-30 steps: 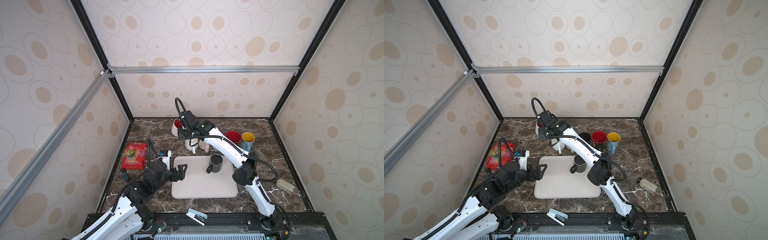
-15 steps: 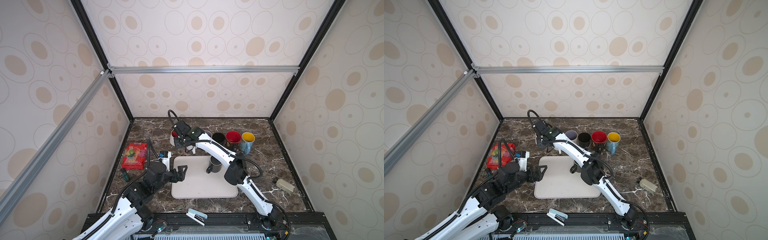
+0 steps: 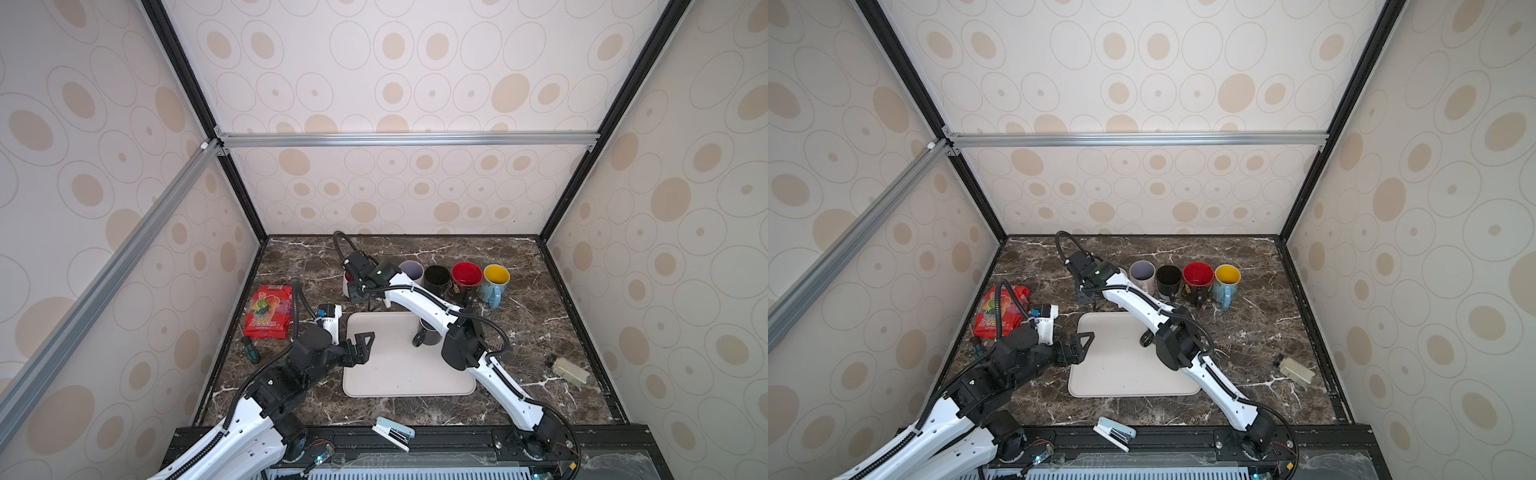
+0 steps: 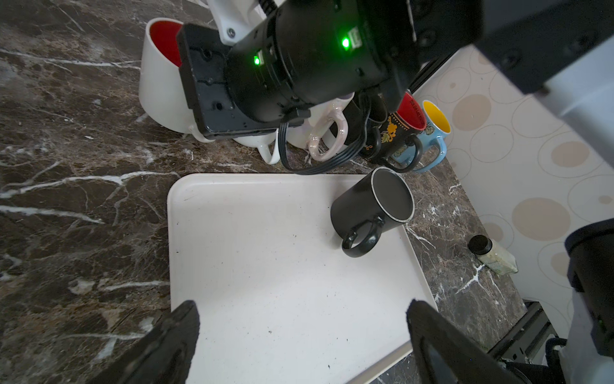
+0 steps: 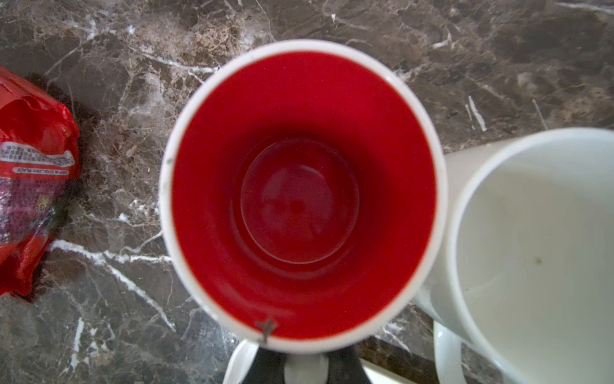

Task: Turn the mug right side up
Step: 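Lower the red-lined mug upright beside the white mug with the right gripper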

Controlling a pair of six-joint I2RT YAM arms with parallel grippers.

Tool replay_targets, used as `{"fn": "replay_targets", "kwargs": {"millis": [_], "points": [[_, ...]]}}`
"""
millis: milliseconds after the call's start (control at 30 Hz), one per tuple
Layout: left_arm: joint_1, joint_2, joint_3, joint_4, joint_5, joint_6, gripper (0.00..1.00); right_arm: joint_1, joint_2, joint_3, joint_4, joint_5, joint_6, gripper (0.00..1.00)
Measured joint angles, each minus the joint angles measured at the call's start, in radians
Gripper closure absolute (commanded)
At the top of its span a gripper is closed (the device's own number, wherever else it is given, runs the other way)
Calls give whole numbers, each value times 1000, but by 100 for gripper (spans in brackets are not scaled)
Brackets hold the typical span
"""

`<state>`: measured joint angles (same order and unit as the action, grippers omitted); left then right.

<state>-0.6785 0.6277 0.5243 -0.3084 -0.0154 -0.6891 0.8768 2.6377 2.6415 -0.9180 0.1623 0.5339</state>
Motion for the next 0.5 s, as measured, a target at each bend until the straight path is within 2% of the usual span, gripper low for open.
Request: {"fn": "replay_targets", "kwargs": {"millis": [500], "points": [[0,11,-5,2,10,2,0,1,37,7,7,44,0,100]]}}
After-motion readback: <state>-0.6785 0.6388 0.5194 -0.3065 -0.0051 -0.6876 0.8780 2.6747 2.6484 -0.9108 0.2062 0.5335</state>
